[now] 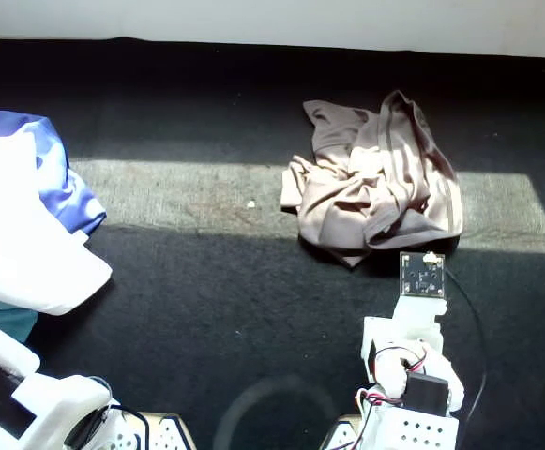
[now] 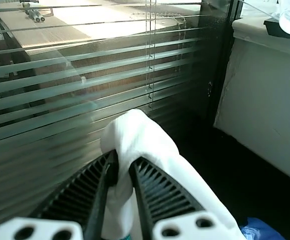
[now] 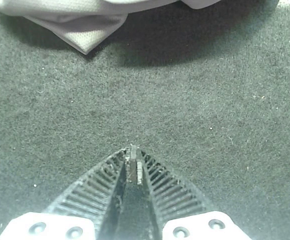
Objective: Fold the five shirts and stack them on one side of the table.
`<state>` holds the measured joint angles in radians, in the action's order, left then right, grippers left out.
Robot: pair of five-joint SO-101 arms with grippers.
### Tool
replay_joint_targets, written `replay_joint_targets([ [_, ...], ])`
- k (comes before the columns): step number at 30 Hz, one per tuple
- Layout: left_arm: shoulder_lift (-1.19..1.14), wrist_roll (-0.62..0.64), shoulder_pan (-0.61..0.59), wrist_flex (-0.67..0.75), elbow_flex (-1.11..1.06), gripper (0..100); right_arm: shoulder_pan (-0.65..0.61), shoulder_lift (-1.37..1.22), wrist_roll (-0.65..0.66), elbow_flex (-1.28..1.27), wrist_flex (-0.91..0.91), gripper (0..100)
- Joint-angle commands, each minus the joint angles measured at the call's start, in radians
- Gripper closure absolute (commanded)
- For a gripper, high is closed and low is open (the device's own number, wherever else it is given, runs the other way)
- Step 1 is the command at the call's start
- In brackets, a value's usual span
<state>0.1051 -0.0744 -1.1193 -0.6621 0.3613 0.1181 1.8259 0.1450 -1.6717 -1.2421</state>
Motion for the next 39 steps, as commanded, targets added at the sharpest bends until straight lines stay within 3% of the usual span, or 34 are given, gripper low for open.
replay_joint_targets([
  [1,0.044,-0.098,0.002,0.279,-0.182,99,0.008,0.002,-0.005,-0.133,0.012,99.1],
  [3,0.051,-0.163,0.013,0.331,-0.260,97,0.008,0.002,-0.005,-0.133,0.012,99.1],
  [6,0.054,-0.183,0.015,0.330,-0.311,85,0.008,0.002,-0.005,-0.133,0.012,99.1],
  [10,0.056,-0.181,0.001,0.239,-0.288,69,0.008,0.002,-0.005,-0.133,0.012,99.1],
  [14,0.056,-0.181,0.007,0.026,-0.153,71,0.008,0.002,-0.005,-0.133,0.012,99.1],
  [20,0.056,-0.181,0.120,-0.448,0.199,73,0.008,0.002,-0.005,-0.133,0.012,99.1],
  [24,0.056,-0.181,0.265,-0.787,0.495,73,0.008,0.002,-0.005,-0.133,0.012,99.1],
  [29,0.044,-0.180,0.593,-1.120,0.694,73,0.008,0.002,-0.005,-0.133,0.012,99.1],
  [34,0.041,-0.054,0.812,-1.105,0.501,73,0.004,0.004,-0.005,-0.133,0.013,99.1],
  [39,0.041,0.025,1.081,-1.062,0.170,73,0.002,0.004,-0.005,-0.133,0.013,99.1],
])
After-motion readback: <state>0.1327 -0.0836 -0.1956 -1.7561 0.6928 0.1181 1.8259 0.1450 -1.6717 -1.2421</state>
